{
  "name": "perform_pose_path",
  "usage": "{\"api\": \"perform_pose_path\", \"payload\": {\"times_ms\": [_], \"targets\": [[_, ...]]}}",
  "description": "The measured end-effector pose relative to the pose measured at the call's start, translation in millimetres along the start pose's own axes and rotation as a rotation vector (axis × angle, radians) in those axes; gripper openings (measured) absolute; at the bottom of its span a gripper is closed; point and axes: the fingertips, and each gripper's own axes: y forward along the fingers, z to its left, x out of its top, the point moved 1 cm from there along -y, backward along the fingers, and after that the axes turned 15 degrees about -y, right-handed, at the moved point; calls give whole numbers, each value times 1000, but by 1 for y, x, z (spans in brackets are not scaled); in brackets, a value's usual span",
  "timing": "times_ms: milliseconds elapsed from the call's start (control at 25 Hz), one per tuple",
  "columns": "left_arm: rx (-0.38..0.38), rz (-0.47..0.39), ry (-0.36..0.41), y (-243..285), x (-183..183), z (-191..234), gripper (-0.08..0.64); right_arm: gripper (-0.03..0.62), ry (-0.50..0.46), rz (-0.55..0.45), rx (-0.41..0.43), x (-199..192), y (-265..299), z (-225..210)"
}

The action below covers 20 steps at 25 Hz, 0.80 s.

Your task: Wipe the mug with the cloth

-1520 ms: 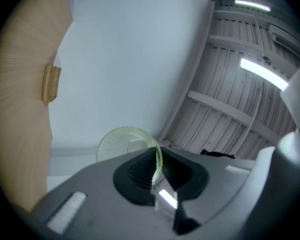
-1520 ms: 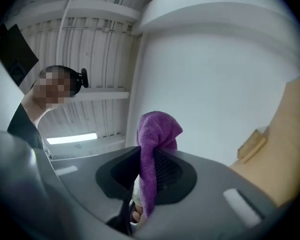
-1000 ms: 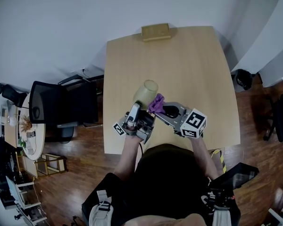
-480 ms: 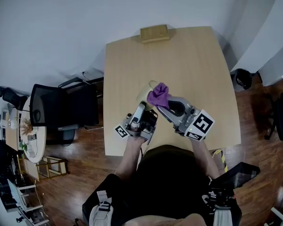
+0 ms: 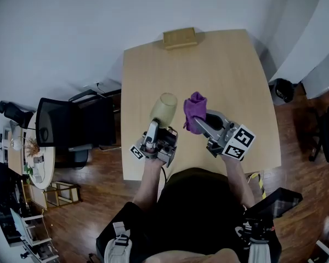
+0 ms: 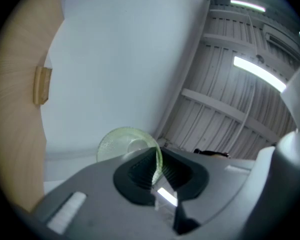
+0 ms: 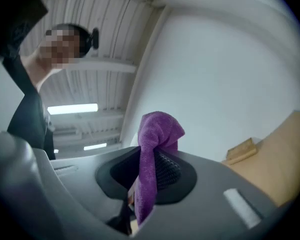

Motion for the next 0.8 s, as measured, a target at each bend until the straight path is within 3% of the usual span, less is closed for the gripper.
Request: {"api": "perform_pose_path", "payload": {"times_ms": [80, 200, 320, 480, 600, 720, 800], "targets": [[-3, 14, -1, 2, -3, 0, 42, 61, 59, -119, -64, 25, -9, -19], [7, 55, -5, 8, -14, 5, 43, 61, 23, -164, -41, 39, -2, -12], [5, 73, -28, 14, -24, 9, 43, 61, -50, -91, 52, 24, 17, 17], [-14, 66, -26, 13, -21, 4, 46, 61, -146, 91, 190, -21, 25, 51], [-4, 89, 1, 9, -22, 3, 44, 61, -161, 192, 231, -49, 19, 58], [-40, 92, 15, 4, -20, -5, 43, 61, -71, 175, 163, -46, 7, 36], [-61, 121, 30, 2, -23, -10, 43, 61, 124, 28, 57, -21, -4, 4]]}}
